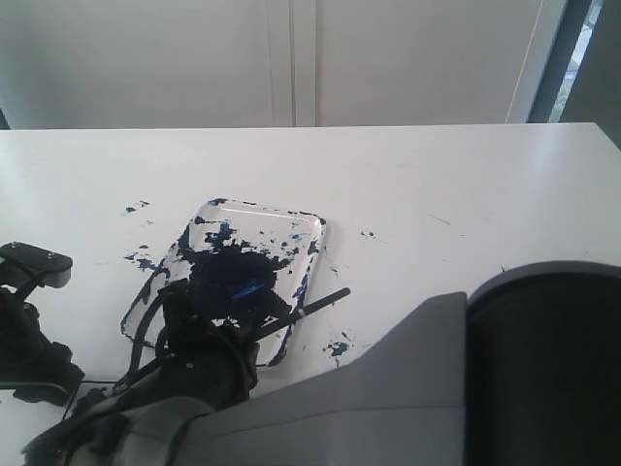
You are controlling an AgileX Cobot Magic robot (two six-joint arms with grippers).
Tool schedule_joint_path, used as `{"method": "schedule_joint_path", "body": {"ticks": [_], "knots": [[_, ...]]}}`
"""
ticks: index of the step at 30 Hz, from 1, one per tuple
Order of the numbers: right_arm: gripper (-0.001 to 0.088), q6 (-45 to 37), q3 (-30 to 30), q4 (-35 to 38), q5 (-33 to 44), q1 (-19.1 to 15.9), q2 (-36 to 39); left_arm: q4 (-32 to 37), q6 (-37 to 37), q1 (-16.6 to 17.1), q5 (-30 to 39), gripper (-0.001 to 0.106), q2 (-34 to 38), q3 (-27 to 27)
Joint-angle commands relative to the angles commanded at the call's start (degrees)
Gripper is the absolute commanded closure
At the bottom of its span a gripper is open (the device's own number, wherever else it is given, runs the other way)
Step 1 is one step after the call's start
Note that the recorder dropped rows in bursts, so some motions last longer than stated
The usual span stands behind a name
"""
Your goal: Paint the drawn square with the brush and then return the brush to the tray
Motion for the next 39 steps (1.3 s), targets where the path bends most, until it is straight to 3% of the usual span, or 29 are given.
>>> {"method": "schedule_joint_path", "body": {"ticks": [10, 27, 39], "knots": [[0.0868, 0.00, 0.00, -0.11, 0.00, -2.73, 0.00, 0.00, -0.39, 0.00, -0.12, 0.041, 0.00, 0.00], [0.0868, 3.15, 7.90, 0.23, 0.00, 1.81, -2.37, 0.00, -0.64, 0.00, -0.36, 0.041, 0.00, 0.00], [0.0868, 6.41, 7.90, -6.53, 0.00, 1.39, -3.07, 0.00, -1.08, 0.00, -0.11, 0.041, 0.00, 0.00]]}}
